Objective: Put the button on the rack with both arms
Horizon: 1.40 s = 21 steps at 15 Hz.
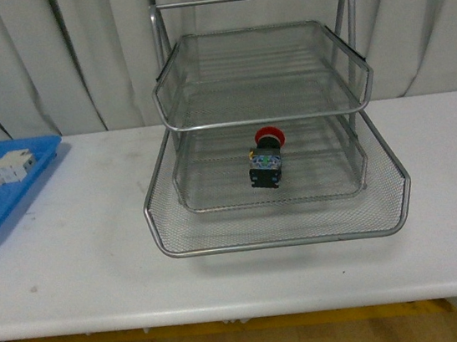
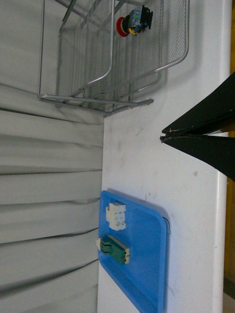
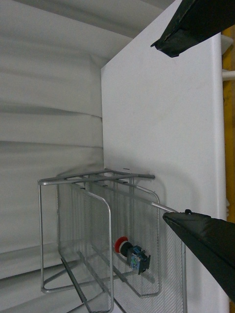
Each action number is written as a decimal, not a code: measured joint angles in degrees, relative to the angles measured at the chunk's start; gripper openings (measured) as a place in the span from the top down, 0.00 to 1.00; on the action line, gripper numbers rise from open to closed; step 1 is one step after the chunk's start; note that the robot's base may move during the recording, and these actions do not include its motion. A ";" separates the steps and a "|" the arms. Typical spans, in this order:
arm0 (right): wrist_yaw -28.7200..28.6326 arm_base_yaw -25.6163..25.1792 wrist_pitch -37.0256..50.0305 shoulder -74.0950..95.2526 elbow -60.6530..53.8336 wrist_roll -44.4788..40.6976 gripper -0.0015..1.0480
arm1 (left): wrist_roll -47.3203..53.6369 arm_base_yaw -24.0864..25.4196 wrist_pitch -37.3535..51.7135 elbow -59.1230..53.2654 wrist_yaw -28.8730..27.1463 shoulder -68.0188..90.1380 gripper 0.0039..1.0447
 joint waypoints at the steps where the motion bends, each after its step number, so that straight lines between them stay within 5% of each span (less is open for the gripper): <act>1: 0.00 0.00 0.00 0.00 0.00 -0.02 0.06 | 0.00 0.00 0.00 0.00 0.02 0.00 0.99; 9: -0.04 0.00 0.11 0.00 0.00 -0.02 0.06 | 0.00 0.00 0.00 0.00 0.02 0.00 0.16; 10: -3.02 -1.42 7.02 2.91 0.02 -0.48 0.06 | 0.02 0.00 -0.02 0.00 0.00 0.00 0.06; 13: -4.68 -2.89 34.12 34.32 5.70 -0.20 0.06 | 0.17 0.00 -0.02 0.00 0.02 0.00 0.06; 15: -4.04 1.49 41.31 55.01 17.68 2.64 0.06 | 0.17 0.00 0.00 0.00 0.02 0.00 0.06; 18: -2.29 9.31 28.15 83.08 37.70 9.31 0.06 | 0.17 0.00 -0.02 0.00 0.02 0.00 0.06; 21: -3.48 14.25 17.75 91.93 49.20 12.09 0.30 | 0.17 0.00 -0.02 0.00 0.02 0.00 0.06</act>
